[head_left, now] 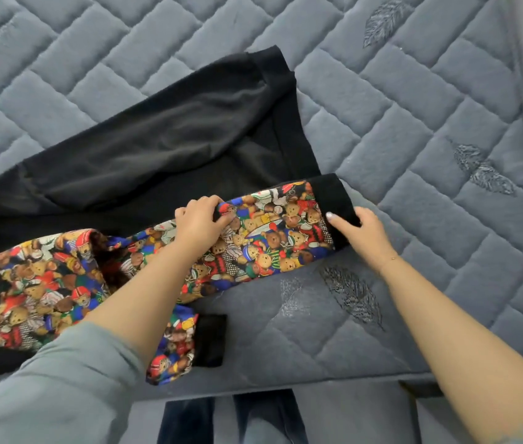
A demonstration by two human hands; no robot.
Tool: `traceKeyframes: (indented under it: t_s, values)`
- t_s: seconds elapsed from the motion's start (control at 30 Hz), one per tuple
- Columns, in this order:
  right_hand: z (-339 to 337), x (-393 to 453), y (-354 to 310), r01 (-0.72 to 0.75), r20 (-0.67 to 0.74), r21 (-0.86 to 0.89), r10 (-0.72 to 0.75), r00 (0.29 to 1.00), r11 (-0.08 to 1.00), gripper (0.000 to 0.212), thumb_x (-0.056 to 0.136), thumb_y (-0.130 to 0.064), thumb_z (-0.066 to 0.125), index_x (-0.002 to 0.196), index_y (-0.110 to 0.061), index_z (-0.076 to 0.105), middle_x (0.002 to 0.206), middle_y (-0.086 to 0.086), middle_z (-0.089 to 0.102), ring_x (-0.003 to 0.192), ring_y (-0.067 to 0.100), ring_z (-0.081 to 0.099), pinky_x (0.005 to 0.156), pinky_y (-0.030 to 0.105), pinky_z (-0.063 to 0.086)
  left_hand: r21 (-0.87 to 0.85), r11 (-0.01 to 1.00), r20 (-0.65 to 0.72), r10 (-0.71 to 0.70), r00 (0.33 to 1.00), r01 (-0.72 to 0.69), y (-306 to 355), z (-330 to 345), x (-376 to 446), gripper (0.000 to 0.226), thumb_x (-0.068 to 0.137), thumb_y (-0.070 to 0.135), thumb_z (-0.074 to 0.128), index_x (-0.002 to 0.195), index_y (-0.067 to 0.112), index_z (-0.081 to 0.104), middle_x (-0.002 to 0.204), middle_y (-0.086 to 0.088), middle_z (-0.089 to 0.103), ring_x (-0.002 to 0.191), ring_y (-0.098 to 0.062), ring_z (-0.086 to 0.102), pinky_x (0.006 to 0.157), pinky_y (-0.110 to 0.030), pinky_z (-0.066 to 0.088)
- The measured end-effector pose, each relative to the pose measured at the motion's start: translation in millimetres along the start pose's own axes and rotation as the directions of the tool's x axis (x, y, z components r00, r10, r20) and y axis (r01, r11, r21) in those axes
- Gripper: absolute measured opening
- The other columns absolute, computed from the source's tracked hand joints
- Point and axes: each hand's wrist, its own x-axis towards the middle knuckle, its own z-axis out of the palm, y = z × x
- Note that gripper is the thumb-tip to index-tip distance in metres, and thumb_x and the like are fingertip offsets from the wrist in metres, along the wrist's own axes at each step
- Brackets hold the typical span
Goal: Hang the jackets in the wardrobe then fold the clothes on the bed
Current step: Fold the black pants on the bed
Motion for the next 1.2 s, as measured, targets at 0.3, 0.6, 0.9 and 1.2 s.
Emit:
traceKeyframes:
  t_s: [0.3, 0.6, 0.9, 1.2]
  values:
    - [15.7, 20.3, -37.2, 0.092, -0.199, 0.072, -0.076, 0.977, 0.993, 0.018, 0.091, -0.018, 0.067, 0.101, -0.01, 0.054, 0.098, 0.003, 0.059, 0.09, 0.016, 0.056, 0.074, 0.012, 0.042, -0.146, 0.989, -0.128, -0.041, 0.991, 0.023, -15.4, -14.2, -1.0, 0.035, 0.093, 0.046, 0.057, 0.123, 0.029, 0.052, 0.115, 0.003, 0.059, 0.117, -0.023, 0.051, 0.104, -0.04, 0.027]
    - [74.5, 3.0, -36.0, 0.59, 0.303, -0.65, -0.549, 0.779, 0.478, 0.057, 0.101, -0.038, 0.036, 0.153, -0.016, 0.029, 0.162, 0.009, 0.018, 0.15, 0.027, 0.014, 0.122, 0.046, 0.011, 0.3, 0.889, -0.102, 0.39, 0.915, -0.346, 1.1, 68.4, -44.2, 0.069, 0.098, 0.06, 0.034, 0.156, 0.024, 0.023, 0.164, -0.004, 0.012, 0.152, -0.023, 0.007, 0.12, -0.054, 0.008]
    - [69.4, 26.1, -27.7, 0.255, 0.147, -0.855, -0.26, 0.954, 0.452, 0.073, 0.099, -0.057, 0.024, 0.156, -0.021, -0.005, 0.163, -0.005, -0.011, 0.151, 0.025, -0.007, 0.12, 0.051, -0.001, 0.329, 0.937, -0.079, 0.148, 0.986, -0.114, -57.9, 46.0, -28.1, 0.084, 0.086, 0.083, 0.016, 0.153, 0.041, -0.011, 0.162, 0.004, -0.022, 0.148, -0.025, -0.023, 0.108, -0.054, -0.029]
    - [182.9, -90.0, -111.7, 0.291, 0.239, -0.222, -0.237, 0.942, 0.931, 0.028, 0.098, -0.018, 0.053, 0.123, -0.012, 0.064, 0.122, 0.0, 0.062, 0.115, 0.017, 0.057, 0.093, 0.026, 0.045, -0.629, 0.769, -0.159, 0.013, 0.987, -0.111, -123.3, -49.0, -97.2, 0.029, 0.097, 0.013, 0.056, 0.117, 0.033, 0.063, 0.118, 0.018, 0.061, 0.108, 0.005, 0.056, 0.093, -0.016, 0.046]
